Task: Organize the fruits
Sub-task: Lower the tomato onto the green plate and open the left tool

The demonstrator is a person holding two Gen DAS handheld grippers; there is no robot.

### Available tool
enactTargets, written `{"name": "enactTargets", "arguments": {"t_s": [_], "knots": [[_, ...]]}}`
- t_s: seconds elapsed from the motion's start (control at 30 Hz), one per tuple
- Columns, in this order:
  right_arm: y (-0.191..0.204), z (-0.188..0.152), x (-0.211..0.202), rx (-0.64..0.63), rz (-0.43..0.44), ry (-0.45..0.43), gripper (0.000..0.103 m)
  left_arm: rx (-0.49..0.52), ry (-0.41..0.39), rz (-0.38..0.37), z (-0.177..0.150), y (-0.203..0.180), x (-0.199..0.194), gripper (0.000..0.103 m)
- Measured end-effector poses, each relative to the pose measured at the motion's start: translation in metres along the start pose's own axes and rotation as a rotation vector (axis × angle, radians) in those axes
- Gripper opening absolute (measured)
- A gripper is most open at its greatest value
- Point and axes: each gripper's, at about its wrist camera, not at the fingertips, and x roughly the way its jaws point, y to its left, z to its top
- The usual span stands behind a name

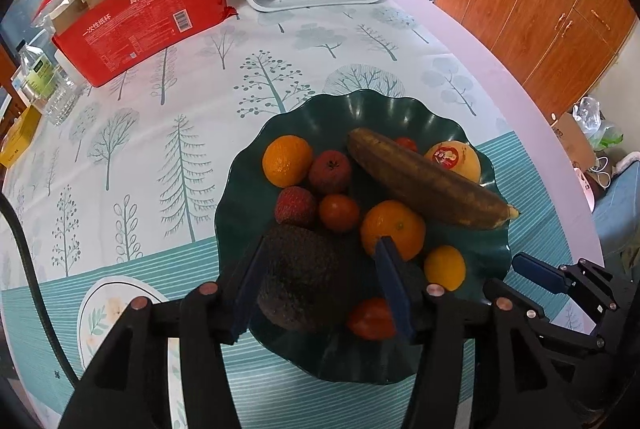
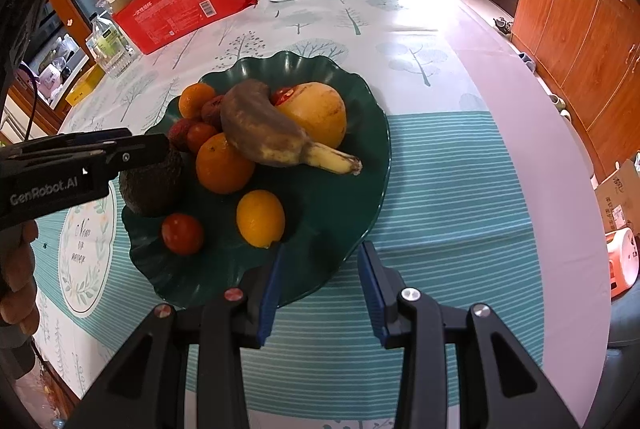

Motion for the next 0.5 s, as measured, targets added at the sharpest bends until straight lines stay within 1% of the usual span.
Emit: {"name": "enactTargets", "arguments": {"t_s": [0.3, 0.5], "knots": [[0.003, 0.0, 0.0, -0.004, -0.013, -0.001, 0.038, -0.007, -0.013, -0.007, -0.007, 0.003, -0.011, 0.055], [0.007, 0.0, 0.0, -0.009, -0.022, 0.0, 0.038, -0.013, -0.035, -0.004, -0.011, 0.007, -0.025, 0.06]]}}
